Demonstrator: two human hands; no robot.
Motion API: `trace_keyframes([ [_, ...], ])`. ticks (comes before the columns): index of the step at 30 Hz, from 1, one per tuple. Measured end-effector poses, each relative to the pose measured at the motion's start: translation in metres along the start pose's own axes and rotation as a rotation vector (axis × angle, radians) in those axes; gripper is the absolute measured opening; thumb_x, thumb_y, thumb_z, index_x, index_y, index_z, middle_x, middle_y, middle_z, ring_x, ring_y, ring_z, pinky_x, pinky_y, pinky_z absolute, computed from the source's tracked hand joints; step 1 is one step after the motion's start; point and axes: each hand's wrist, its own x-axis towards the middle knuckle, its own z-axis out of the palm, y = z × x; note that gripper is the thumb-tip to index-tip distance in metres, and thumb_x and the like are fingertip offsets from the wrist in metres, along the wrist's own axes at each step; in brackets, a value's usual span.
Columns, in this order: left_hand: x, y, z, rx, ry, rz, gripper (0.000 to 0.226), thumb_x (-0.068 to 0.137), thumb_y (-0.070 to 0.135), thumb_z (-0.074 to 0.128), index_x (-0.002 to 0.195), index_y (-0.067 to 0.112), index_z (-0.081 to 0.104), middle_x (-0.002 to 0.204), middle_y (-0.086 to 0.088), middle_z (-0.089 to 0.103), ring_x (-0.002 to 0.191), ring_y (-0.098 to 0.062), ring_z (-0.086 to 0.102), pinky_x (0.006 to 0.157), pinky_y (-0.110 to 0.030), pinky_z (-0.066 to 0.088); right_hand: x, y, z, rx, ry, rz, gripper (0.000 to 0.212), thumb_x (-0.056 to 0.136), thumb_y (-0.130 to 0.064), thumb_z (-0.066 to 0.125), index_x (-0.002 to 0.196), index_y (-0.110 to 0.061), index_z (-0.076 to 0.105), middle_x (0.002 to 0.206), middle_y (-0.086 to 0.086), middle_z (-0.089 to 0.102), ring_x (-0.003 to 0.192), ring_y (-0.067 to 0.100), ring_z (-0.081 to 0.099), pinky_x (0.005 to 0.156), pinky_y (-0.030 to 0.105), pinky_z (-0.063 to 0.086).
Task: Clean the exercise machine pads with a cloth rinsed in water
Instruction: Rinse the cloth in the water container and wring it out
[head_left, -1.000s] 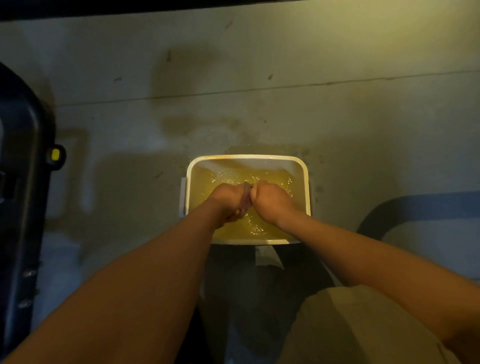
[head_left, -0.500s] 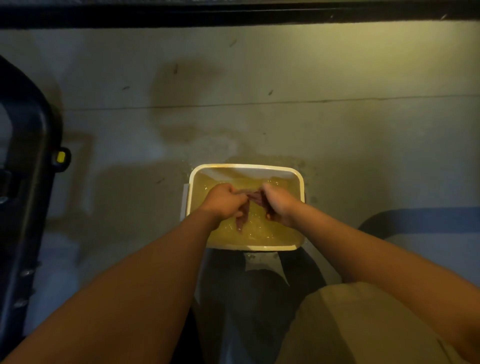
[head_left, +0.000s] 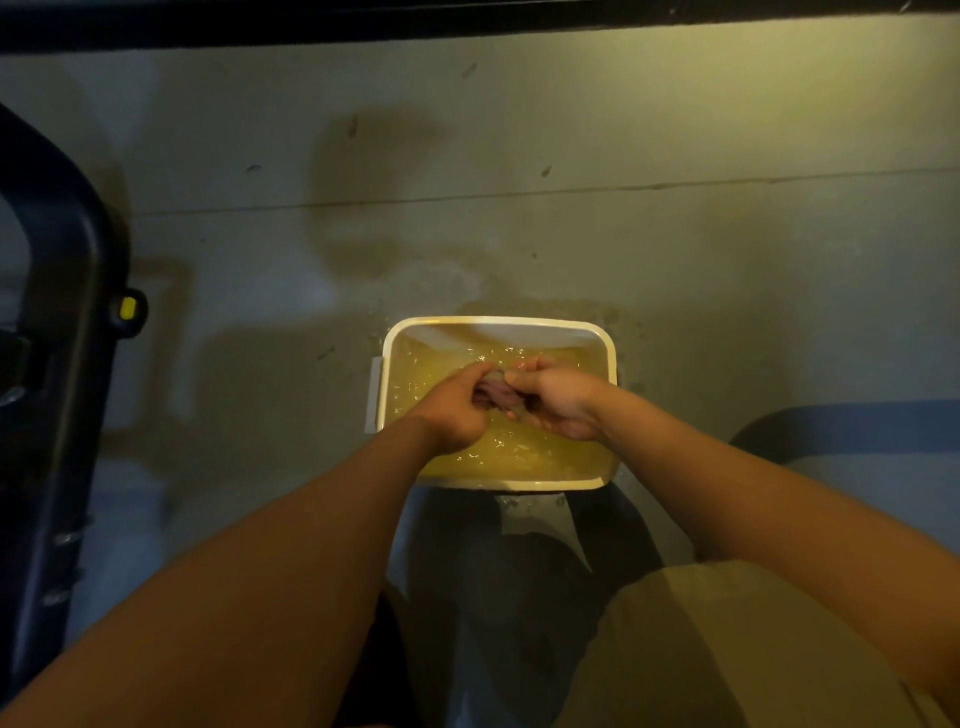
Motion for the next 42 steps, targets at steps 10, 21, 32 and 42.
trace_keyframes([
  [10, -0.006, 0.019, -0.020, 0.125, -0.064, 0.064, 0.019, 0.090, 0.014, 0.072, 0.106, 0.014, 0.061, 0.091, -0.007, 0.071, 0.070, -0.015, 0.069, 0.066, -0.032, 0.059, -0.008, -0.020, -0.010, -0.130, -0.017, 0.039, 0.014, 0.097, 0.005, 0.060, 0.106, -0.006, 0.058, 0.108, 0.019, 0.065, 0.096, 0.026, 0.071, 0.083, 0.037, 0.063],
  [21, -0.022, 0.076, -0.071, 0.507, -0.241, 0.252, 0.023, 0.098, 0.020, 0.060, 0.092, 0.020, 0.037, 0.096, -0.002, 0.064, 0.078, -0.017, 0.072, 0.068, -0.033, 0.057, -0.048, -0.087, 0.013, -0.573, -0.392, 0.221, 0.010, 0.097, -0.004, 0.061, 0.098, -0.013, 0.056, 0.073, 0.002, 0.052, 0.063, 0.008, 0.052, 0.058, 0.018, 0.049],
  [32, -0.011, 0.053, -0.062, 0.671, -0.200, 0.398, 0.033, 0.087, 0.018, 0.067, 0.111, 0.022, 0.045, 0.105, 0.002, 0.059, 0.093, -0.019, 0.060, 0.080, -0.036, 0.054, -0.047, -0.071, 0.020, -0.741, -0.182, 0.237, 0.013, 0.096, -0.022, 0.062, 0.105, -0.018, 0.054, 0.064, -0.003, 0.041, 0.049, 0.010, 0.032, 0.042, 0.019, 0.026],
  [42, -0.004, 0.067, -0.043, 1.060, -0.207, 0.285, 0.019, 0.097, 0.019, 0.053, 0.086, 0.020, 0.069, 0.085, -0.004, 0.064, 0.081, -0.023, 0.063, 0.080, -0.037, 0.057, -0.045, -0.043, 0.031, -1.760, 0.032, -0.399, 0.024, 0.103, -0.035, 0.053, 0.097, -0.017, 0.068, 0.091, 0.003, 0.058, 0.087, 0.026, 0.058, 0.074, 0.032, 0.040],
])
